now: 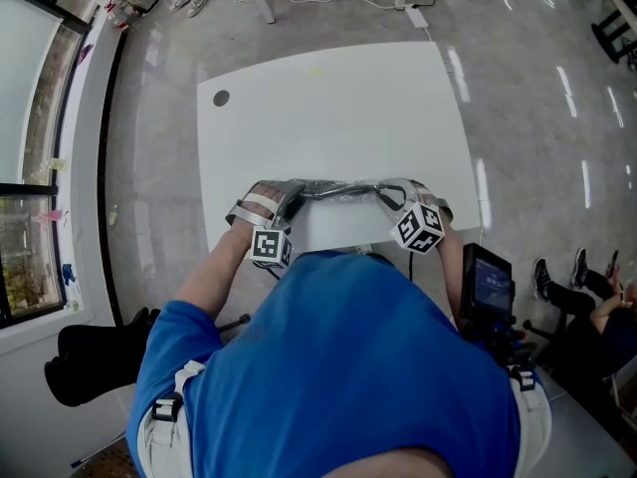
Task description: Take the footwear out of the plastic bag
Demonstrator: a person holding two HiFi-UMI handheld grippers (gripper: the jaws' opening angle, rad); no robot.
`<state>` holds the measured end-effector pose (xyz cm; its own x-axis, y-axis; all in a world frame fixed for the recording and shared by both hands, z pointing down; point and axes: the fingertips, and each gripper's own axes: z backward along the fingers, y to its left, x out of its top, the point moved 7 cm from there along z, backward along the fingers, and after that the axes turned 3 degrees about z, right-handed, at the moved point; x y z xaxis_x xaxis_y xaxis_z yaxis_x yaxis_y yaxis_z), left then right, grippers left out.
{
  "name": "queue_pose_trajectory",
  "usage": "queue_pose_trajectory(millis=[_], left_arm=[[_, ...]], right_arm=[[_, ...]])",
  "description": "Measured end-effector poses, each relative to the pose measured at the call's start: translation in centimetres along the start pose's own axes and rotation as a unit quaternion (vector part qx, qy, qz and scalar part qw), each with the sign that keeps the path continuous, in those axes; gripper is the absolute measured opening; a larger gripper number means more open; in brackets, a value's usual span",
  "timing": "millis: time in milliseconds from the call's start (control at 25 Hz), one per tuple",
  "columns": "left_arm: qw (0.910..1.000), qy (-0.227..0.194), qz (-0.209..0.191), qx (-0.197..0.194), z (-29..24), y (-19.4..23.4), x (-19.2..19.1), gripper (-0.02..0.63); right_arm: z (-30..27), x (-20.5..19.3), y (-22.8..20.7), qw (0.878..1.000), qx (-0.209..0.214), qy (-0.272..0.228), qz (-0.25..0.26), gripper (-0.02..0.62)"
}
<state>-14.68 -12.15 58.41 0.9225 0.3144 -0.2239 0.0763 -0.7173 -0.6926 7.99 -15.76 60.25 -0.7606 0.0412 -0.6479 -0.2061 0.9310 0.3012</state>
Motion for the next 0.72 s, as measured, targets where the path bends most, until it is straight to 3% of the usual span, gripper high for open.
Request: queue_pose_trajectory(millis=[480,720], left_arm=[[0.9995,0.013,0.024,-0.014,-0.1,1.0,-2.8,0.15],[0.999,0.015,0.038,-0.017,-0.6,1.5,-3.1,0.133]], right_arm=[[1.8,-2.9,-1.3,0.999,-0.009,0.045,-0.013,0.08],[1.9,-2.6,-1.5,0.999,-0.005,0.052,-0.009,0.096]])
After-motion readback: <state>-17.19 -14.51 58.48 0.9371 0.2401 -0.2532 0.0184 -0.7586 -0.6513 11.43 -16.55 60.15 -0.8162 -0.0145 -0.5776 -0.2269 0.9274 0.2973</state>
